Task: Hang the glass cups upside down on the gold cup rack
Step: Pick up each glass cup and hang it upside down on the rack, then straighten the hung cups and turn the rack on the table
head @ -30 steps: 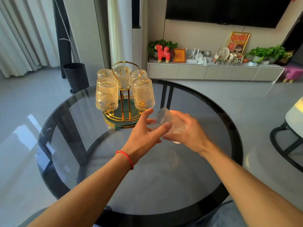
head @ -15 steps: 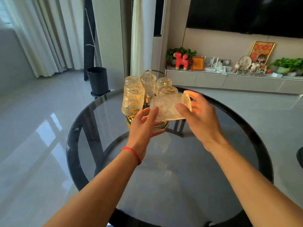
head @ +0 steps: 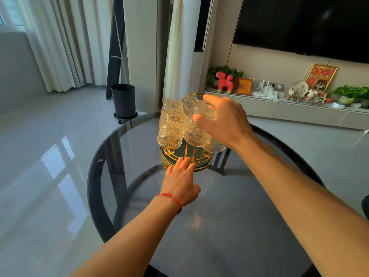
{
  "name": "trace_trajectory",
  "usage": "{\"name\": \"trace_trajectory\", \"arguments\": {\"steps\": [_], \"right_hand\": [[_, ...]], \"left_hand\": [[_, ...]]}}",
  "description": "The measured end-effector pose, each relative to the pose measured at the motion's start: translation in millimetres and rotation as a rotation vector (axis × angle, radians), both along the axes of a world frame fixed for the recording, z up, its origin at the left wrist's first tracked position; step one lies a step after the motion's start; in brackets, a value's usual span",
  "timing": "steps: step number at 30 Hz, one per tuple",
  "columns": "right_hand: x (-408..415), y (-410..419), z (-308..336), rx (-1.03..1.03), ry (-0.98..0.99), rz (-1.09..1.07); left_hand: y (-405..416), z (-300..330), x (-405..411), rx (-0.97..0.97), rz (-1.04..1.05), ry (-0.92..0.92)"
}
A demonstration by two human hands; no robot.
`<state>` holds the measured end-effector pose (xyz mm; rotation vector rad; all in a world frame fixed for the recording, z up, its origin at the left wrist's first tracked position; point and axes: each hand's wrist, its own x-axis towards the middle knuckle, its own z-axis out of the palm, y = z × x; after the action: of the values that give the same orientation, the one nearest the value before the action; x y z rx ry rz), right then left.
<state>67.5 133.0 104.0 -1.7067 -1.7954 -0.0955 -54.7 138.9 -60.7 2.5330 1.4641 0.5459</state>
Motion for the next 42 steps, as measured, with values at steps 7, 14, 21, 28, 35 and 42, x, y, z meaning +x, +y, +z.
{"name": "trace_trajectory", "arguments": {"steps": [7, 14, 21, 28, 35, 42], "right_hand": [[-8, 26, -22, -0.089, -0.198, 0.003], [0, 36, -51, -0.036, -0.387, -0.006], [31, 21, -57, 0.186, -0.054, -0.009], [77, 5, -85, 0.228, 0.203, -0.024], [74, 28, -93, 0.130, 0.145, 0.126], [74, 50, -92, 0.153, 0.266, 0.151]], "left_hand": [[-5, -8, 4, 0.051, -0.012, 0.119], [-5, -10, 5, 0.068, -0.042, 0.087], [-1, -22, -2, 0.112, -0.063, 0.173], [-1, -33, -5, 0.095, -0.064, 0.182], [-1, -35, -2, 0.106, -0.038, 0.149], [1, -38, 2, 0.114, -0.017, 0.147]]}}
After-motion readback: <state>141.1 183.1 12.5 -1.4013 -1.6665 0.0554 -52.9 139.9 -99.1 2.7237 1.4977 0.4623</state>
